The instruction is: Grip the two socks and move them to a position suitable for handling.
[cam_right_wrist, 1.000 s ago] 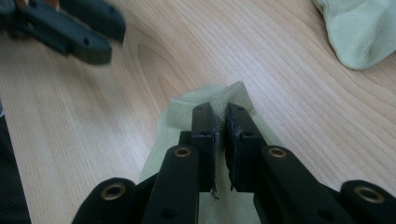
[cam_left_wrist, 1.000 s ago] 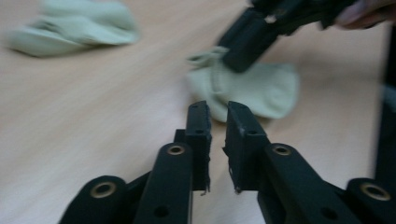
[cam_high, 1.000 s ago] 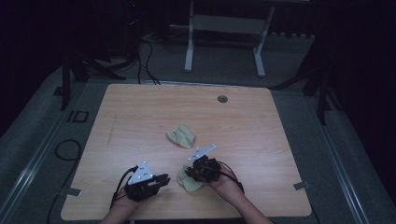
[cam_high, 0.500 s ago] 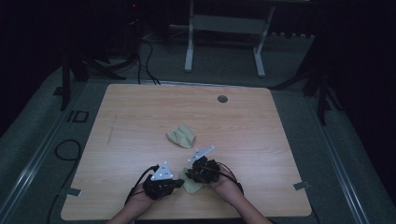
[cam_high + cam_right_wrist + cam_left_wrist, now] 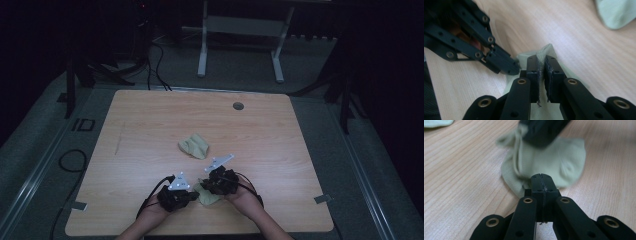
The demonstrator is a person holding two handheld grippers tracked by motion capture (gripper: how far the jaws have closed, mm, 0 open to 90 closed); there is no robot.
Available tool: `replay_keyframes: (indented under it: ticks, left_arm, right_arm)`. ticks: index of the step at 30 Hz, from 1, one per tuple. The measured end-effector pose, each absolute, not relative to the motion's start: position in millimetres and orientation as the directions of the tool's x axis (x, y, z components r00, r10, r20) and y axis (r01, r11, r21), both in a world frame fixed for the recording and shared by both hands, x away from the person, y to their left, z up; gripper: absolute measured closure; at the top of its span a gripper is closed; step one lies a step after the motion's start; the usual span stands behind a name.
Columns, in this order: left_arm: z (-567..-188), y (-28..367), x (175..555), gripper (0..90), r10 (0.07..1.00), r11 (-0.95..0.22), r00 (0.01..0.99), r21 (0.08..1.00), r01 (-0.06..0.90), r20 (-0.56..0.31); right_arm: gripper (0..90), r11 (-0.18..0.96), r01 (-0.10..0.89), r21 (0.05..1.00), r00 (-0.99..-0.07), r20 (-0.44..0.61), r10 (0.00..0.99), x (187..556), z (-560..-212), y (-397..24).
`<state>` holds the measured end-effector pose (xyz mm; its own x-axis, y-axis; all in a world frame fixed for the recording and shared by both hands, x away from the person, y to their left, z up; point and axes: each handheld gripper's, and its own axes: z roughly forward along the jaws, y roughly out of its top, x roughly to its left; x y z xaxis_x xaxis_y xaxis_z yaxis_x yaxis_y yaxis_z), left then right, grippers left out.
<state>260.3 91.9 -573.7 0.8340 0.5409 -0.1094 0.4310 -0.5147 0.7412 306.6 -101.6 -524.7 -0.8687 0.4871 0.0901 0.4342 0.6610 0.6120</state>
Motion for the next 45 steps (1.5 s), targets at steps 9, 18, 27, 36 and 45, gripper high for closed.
replay_keyframes:
  ticks: [9,18,27,36,45]
  left_arm:
    - [-573.1,91.5,260.8,90.0,0.539,-0.518,0.835,0.738,0.432,-0.111]
    - [-571.9,91.9,264.5,90.0,0.520,-0.534,0.846,0.727,0.431,-0.120]
    - [-570.3,91.8,267.7,90.0,0.501,-0.554,0.857,0.716,0.424,-0.121]
    - [-570.0,91.6,268.5,90.0,0.499,-0.554,0.857,0.714,0.427,-0.126]
    - [-570.1,91.7,268.9,90.0,0.497,-0.554,0.858,0.714,0.428,-0.129]
  right_arm:
    - [82.4,0.589,0.450,0.671,-0.840,0.096,0.534,310.7,-493.6,-137.5]
    - [81.0,0.538,0.523,0.661,-0.798,0.158,0.582,317.0,-498.6,-182.6]
    - [83.2,0.507,0.592,0.626,-0.749,0.195,0.633,315.3,-519.2,-214.1]
    - [74.9,0.550,0.526,0.649,-0.801,0.159,0.578,316.0,-512.7,-179.1]
    - [90.0,0.703,0.437,0.562,-0.871,0.070,0.485,323.0,-528.4,-115.3]
